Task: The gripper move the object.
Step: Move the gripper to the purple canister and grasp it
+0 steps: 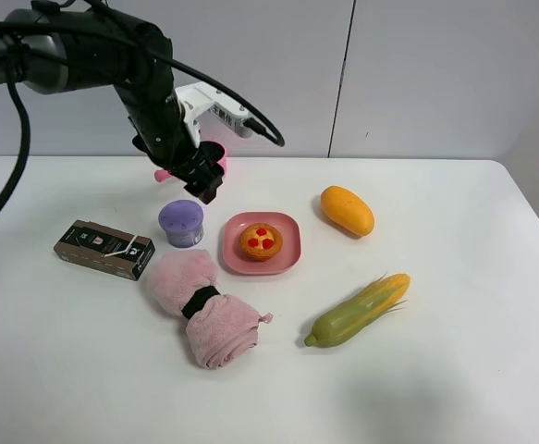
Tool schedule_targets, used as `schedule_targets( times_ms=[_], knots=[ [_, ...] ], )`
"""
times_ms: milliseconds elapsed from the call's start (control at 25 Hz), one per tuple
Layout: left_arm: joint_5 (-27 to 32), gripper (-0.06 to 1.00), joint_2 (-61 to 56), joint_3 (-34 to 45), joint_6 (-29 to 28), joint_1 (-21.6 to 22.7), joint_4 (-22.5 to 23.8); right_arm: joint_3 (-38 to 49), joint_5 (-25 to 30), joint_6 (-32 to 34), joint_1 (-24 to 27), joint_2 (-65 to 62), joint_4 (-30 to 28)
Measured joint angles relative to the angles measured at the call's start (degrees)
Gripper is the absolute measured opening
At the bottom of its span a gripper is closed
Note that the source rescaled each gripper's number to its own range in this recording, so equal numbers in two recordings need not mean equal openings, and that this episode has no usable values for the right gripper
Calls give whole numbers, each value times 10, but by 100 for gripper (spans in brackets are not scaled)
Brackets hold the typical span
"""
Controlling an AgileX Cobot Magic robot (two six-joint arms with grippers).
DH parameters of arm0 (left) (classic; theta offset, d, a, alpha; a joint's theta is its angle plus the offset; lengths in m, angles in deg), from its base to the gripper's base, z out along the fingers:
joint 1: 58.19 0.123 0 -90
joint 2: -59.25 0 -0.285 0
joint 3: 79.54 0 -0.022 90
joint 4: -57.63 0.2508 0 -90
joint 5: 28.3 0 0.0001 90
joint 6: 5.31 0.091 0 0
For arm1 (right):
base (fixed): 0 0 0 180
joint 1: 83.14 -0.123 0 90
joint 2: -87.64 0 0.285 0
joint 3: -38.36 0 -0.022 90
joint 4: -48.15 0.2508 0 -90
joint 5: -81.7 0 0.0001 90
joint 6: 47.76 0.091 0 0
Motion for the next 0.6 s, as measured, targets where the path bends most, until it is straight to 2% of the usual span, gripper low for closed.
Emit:
schedule_targets(
  times_ms=[240, 480, 600],
  knots=[
    [74, 69, 50, -99, 15, 16, -32, 0, 0, 0, 0, 0, 0],
    [77, 69, 59, -106, 26, 59, -43, 0, 0, 0, 0, 0, 0],
    [80, 69, 69, -106, 26, 94, -74, 0, 0, 0, 0, 0, 0]
  ],
)
